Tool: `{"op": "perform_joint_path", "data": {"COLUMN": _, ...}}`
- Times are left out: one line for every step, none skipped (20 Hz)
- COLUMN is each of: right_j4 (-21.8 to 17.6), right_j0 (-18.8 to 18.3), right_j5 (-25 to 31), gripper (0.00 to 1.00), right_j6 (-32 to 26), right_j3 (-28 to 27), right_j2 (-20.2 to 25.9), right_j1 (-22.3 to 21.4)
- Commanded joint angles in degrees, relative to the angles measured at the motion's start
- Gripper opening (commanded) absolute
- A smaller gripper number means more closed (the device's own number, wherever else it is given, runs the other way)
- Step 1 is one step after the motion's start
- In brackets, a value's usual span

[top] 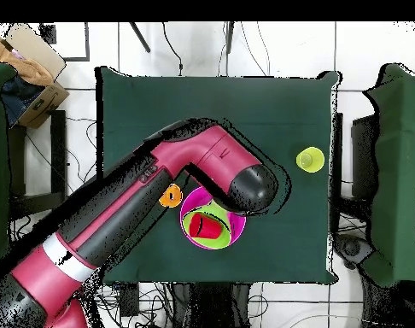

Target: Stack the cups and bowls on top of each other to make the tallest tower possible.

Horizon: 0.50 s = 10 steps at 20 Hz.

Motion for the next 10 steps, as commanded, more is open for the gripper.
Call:
{"op": "perform_joint_path", "data": {"right_j4": 6.44, "right_j0": -3.37, "right_j5": 1.12, "gripper": 1.0, "right_j6": -21.37, "right_j3": 6.98, "right_j2": 16.62, "right_j1": -7.08}}
{"op": "perform_joint_path", "data": {"right_j4": 7.97, "right_j0": -4.77, "right_j5": 1.85, "gripper": 1.0, "right_j6": -27.47, "right_j3": 9.02, "right_j2": 18.85, "right_j1": -8.54}}
{"op": "perform_joint_path", "data": {"right_j4": 9.6, "right_j0": -6.24, "right_j5": 2.47, "gripper": 1.0, "right_j6": -33.26, "right_j3": 10.69, "right_j2": 21.0, "right_j1": -9.67}}
{"op": "perform_joint_path", "data": {"right_j4": 11.23, "right_j0": -7.55, "right_j5": 3.17, "gripper": 1.0, "right_j6": -38.3, "right_j3": 11.99, "right_j2": 22.89, "right_j1": -10.38}}
{"op": "perform_joint_path", "data": {"right_j4": 12.83, "right_j0": -8.62, "right_j5": 3.88, "gripper": 1.0, "right_j6": -42.16, "right_j3": 12.73, "right_j2": 24.3, "right_j1": -10.66}}
{"op": "perform_joint_path", "data": {"right_j4": 14.44, "right_j0": -9.68, "right_j5": 4.59, "gripper": 1.0, "right_j6": -46.02, "right_j3": 13.48, "right_j2": 25.72, "right_j1": -10.94}}
{"op": "perform_joint_path", "data": {"right_j4": 15.31, "right_j0": -10.16, "right_j5": 5.48, "gripper": 1.0, "right_j6": -47.42, "right_j3": 13.36, "right_j2": 26.31, "right_j1": -10.56}}
{"op": "perform_joint_path", "data": {"right_j4": 15.51, "right_j0": -10.14, "right_j5": 6.6, "gripper": 1.0, "right_j6": -47.37, "right_j3": 12.77, "right_j2": 26.27, "right_j1": -9.65}}
{"op": "perform_joint_path", "data": {"right_j4": 15.52, "right_j0": -9.89, "right_j5": 8.37, "gripper": 1.0, "right_j6": -46.76, "right_j3": 11.94, "right_j2": 25.86, "right_j1": -8.37}}
{"op": "perform_joint_path", "data": {"right_j4": 15.41, "right_j0": -9.78, "right_j5": 9.85, "gripper": 1.0, "right_j6": -45.27, "right_j3": 10.91, "right_j2": 25.4, "right_j1": -6.97}}
